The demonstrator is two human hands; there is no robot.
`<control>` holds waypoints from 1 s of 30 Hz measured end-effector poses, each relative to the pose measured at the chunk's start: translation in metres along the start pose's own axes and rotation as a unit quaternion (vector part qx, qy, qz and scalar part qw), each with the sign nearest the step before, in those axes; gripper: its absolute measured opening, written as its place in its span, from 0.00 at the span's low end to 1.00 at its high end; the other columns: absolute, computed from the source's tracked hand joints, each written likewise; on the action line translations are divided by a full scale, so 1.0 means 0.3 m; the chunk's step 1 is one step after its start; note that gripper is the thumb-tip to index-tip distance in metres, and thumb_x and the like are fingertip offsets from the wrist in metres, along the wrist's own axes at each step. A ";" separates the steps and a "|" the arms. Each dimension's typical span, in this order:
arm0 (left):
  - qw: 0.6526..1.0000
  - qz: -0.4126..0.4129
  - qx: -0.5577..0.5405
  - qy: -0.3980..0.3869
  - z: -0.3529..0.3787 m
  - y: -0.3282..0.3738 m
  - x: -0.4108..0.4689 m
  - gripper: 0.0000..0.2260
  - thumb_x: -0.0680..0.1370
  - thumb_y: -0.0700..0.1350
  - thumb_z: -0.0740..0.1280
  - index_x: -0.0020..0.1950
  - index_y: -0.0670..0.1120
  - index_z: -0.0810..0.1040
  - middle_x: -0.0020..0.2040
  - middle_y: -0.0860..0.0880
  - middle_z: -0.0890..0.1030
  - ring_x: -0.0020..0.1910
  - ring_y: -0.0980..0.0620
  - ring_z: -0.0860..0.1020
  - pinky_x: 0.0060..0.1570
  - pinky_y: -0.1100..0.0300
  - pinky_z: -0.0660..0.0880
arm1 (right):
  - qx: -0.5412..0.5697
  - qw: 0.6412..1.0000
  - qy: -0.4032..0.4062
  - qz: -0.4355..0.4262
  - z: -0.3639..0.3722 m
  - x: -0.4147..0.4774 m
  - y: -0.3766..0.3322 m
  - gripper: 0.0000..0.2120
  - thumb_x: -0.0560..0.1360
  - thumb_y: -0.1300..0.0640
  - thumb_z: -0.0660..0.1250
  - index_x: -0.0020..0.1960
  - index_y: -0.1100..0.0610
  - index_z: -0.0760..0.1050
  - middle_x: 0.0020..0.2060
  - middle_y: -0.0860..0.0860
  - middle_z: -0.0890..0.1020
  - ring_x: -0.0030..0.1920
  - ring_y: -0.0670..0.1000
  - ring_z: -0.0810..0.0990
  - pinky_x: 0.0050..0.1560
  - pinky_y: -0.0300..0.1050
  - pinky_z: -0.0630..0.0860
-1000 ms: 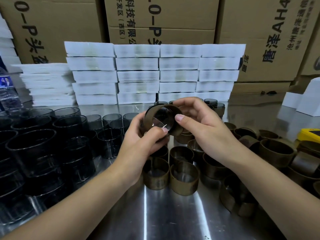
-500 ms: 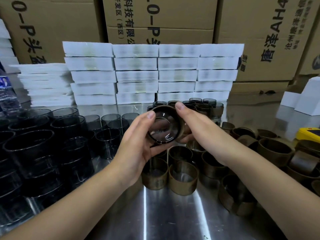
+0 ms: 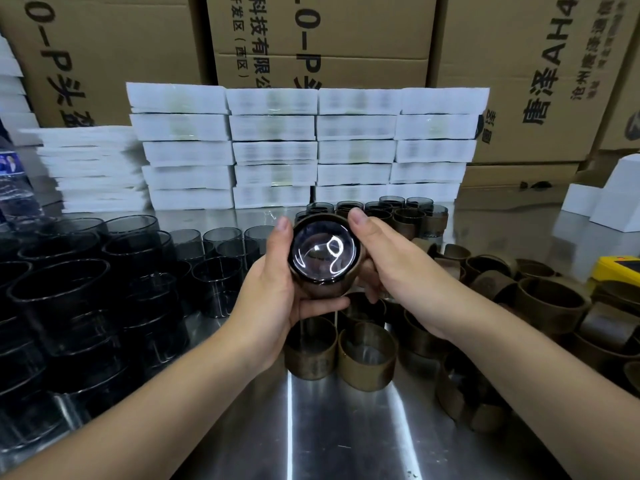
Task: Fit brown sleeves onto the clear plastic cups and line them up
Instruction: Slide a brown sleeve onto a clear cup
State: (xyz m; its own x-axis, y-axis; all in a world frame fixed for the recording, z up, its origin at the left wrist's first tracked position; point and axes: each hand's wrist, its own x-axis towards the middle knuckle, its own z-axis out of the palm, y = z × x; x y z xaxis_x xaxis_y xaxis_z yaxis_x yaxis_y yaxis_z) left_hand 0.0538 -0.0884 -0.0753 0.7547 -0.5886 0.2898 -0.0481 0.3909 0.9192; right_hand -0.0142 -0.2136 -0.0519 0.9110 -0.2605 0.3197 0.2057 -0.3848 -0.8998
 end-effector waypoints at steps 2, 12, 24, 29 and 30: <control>1.000 0.004 -0.002 0.012 0.004 -0.004 -0.002 0.22 0.72 0.66 0.55 0.42 0.57 0.86 0.45 0.44 0.86 0.44 0.43 0.85 0.32 0.59 0.80 | -0.008 1.000 0.017 -0.014 0.007 0.004 0.006 0.26 0.67 0.31 0.53 0.45 0.53 0.70 0.22 0.41 0.70 0.24 0.41 0.70 0.26 0.34 0.68; 0.998 0.010 -0.007 0.057 0.017 -0.023 -0.005 0.28 0.81 0.61 0.50 0.37 0.55 0.86 0.40 0.43 0.86 0.39 0.43 0.85 0.30 0.59 0.80 | -0.027 0.998 0.038 -0.041 0.024 0.009 0.033 0.25 0.69 0.34 0.51 0.43 0.57 0.67 0.29 0.47 0.67 0.27 0.41 0.67 0.30 0.34 0.67; 0.994 0.069 0.025 0.083 0.010 -0.018 -0.002 0.25 0.83 0.56 0.51 0.38 0.59 0.85 0.38 0.46 0.86 0.36 0.44 0.85 0.27 0.60 0.79 | -0.043 0.998 0.046 -0.030 0.016 0.004 0.030 0.23 0.79 0.41 0.50 0.53 0.60 0.73 0.34 0.49 0.73 0.28 0.38 0.70 0.34 0.32 0.66; 0.993 0.079 0.034 0.082 0.005 -0.021 -0.002 0.25 0.83 0.56 0.51 0.37 0.59 0.85 0.37 0.48 0.86 0.35 0.48 0.85 0.26 0.61 0.78 | 0.079 0.996 -0.010 0.033 0.007 0.002 0.024 0.18 0.80 0.43 0.54 0.49 0.57 0.74 0.31 0.51 0.72 0.27 0.46 0.68 0.26 0.37 0.67; 0.992 0.084 0.032 0.084 0.004 -0.020 -0.002 0.25 0.83 0.56 0.51 0.37 0.58 0.85 0.36 0.47 0.85 0.34 0.48 0.85 0.26 0.62 0.78 | 0.152 0.985 -0.059 0.059 -0.004 0.001 0.015 0.16 0.79 0.44 0.57 0.46 0.55 0.75 0.30 0.49 0.72 0.26 0.45 0.66 0.23 0.36 0.66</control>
State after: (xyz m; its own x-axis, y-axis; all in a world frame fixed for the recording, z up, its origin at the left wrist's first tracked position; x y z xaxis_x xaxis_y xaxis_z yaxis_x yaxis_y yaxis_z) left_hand 0.0528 -0.0913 -0.0807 0.8306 -0.3911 0.3964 -0.2199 0.4236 0.8788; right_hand -0.0135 -0.2165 -0.0556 0.9663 -0.1767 0.1870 0.1772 -0.0696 -0.9817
